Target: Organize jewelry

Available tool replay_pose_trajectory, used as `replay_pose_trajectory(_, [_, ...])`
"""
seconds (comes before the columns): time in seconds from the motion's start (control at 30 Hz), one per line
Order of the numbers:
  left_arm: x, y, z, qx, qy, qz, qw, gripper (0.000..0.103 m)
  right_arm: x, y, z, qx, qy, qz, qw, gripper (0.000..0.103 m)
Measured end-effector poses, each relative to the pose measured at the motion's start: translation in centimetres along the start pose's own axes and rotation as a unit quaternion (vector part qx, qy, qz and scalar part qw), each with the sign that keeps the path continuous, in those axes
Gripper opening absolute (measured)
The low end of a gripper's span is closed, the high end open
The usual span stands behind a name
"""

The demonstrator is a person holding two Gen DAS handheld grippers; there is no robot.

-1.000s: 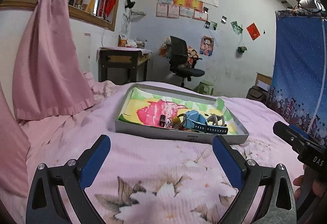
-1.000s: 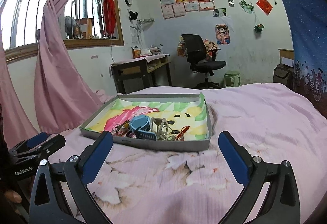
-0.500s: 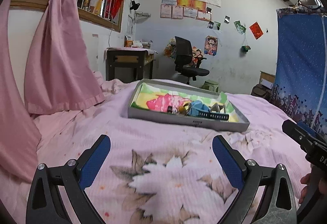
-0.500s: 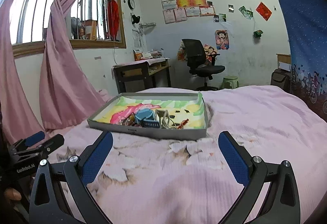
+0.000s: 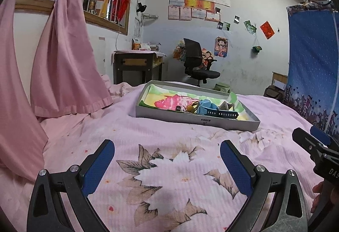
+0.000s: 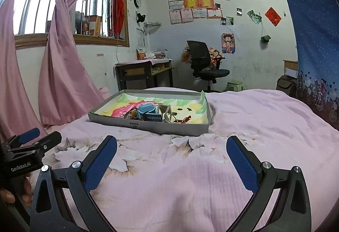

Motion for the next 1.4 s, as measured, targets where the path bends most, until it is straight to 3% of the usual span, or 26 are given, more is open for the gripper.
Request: replay_pose_trajectory(1.4, [0.03,-0.47,-0.35,-0.002,0.006,-0.022,0.9997,0.101,-0.16,-0.64,-0.46,-0.013,0.000,0.002,1.000,0.102])
Point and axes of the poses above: each gripper's, at about its wrist camera, not at the fingertips, and z roughly against the way its jaws point, x to its right, y to its top, the point moved 6 cm from there along -z, roughly the way its jaws point, and after that the axes turned 4 degrees about z, right-handed, at the moved point
